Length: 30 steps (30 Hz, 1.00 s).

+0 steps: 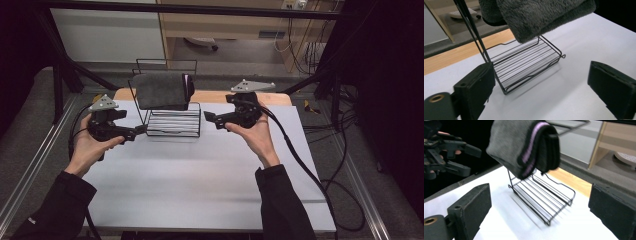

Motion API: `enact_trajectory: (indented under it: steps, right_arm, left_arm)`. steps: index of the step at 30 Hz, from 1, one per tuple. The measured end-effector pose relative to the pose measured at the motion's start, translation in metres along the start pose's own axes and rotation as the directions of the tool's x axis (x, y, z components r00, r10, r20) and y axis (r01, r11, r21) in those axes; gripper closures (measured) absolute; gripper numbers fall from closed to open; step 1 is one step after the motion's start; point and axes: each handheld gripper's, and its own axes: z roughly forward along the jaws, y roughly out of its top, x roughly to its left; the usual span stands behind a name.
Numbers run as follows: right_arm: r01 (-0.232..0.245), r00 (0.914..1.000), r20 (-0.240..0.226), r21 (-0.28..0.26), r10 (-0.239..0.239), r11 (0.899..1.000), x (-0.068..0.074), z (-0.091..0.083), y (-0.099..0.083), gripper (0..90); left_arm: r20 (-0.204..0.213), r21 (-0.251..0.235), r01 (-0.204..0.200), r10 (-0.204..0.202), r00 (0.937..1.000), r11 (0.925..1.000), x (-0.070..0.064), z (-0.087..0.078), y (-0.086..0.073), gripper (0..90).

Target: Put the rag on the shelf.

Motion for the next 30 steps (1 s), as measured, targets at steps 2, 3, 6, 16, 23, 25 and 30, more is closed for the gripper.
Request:
enact_trajectory:
  steps: [2,3,6,16,23,25,30]
  right_arm:
    - [-0.009,1.0000,-0.002,0.003,0.009,1.000,-0.003,-0.005,-0.006,2.5]
    - [-0.014,0.9999,-0.002,0.006,0.014,1.000,-0.005,-0.008,-0.011,2.3]
    - [-0.020,0.9998,0.005,0.022,0.020,1.000,-0.010,-0.017,-0.029,0.9]
    - [-0.091,0.9951,-0.033,0.056,0.093,0.994,-0.028,-0.031,-0.110,0.8]
    - [-0.101,0.9937,-0.036,0.114,0.106,0.988,-0.035,-0.037,-0.160,0.7]
    - [-0.105,0.9936,-0.027,0.127,0.109,0.986,-0.037,-0.040,-0.171,0.7]
    - [-0.126,0.9913,-0.016,0.161,0.130,0.979,-0.045,-0.048,-0.197,0.7]
  left_arm:
    - [-0.003,0.003,-0.018,0.018,0.9998,0.9998,-0.004,0.000,-0.004,4.4]
    - [-0.003,0.006,-0.028,0.028,0.9996,0.9996,-0.006,0.000,-0.007,3.8]
    - [0.006,0.012,-0.028,0.028,0.9996,0.9995,-0.011,0.002,-0.018,3.2]
    - [0.055,0.009,0.001,-0.001,0.9985,1.0000,-0.024,0.021,-0.071,5.5]
    - [0.069,0.033,0.013,-0.016,0.9975,0.9994,-0.025,0.032,-0.107,6.8]
    - [0.071,0.035,0.016,-0.019,0.9973,0.9993,-0.025,0.033,-0.114,6.9]
    - [0.076,0.043,0.007,-0.010,0.9970,0.9991,-0.026,0.034,-0.130,7.0]
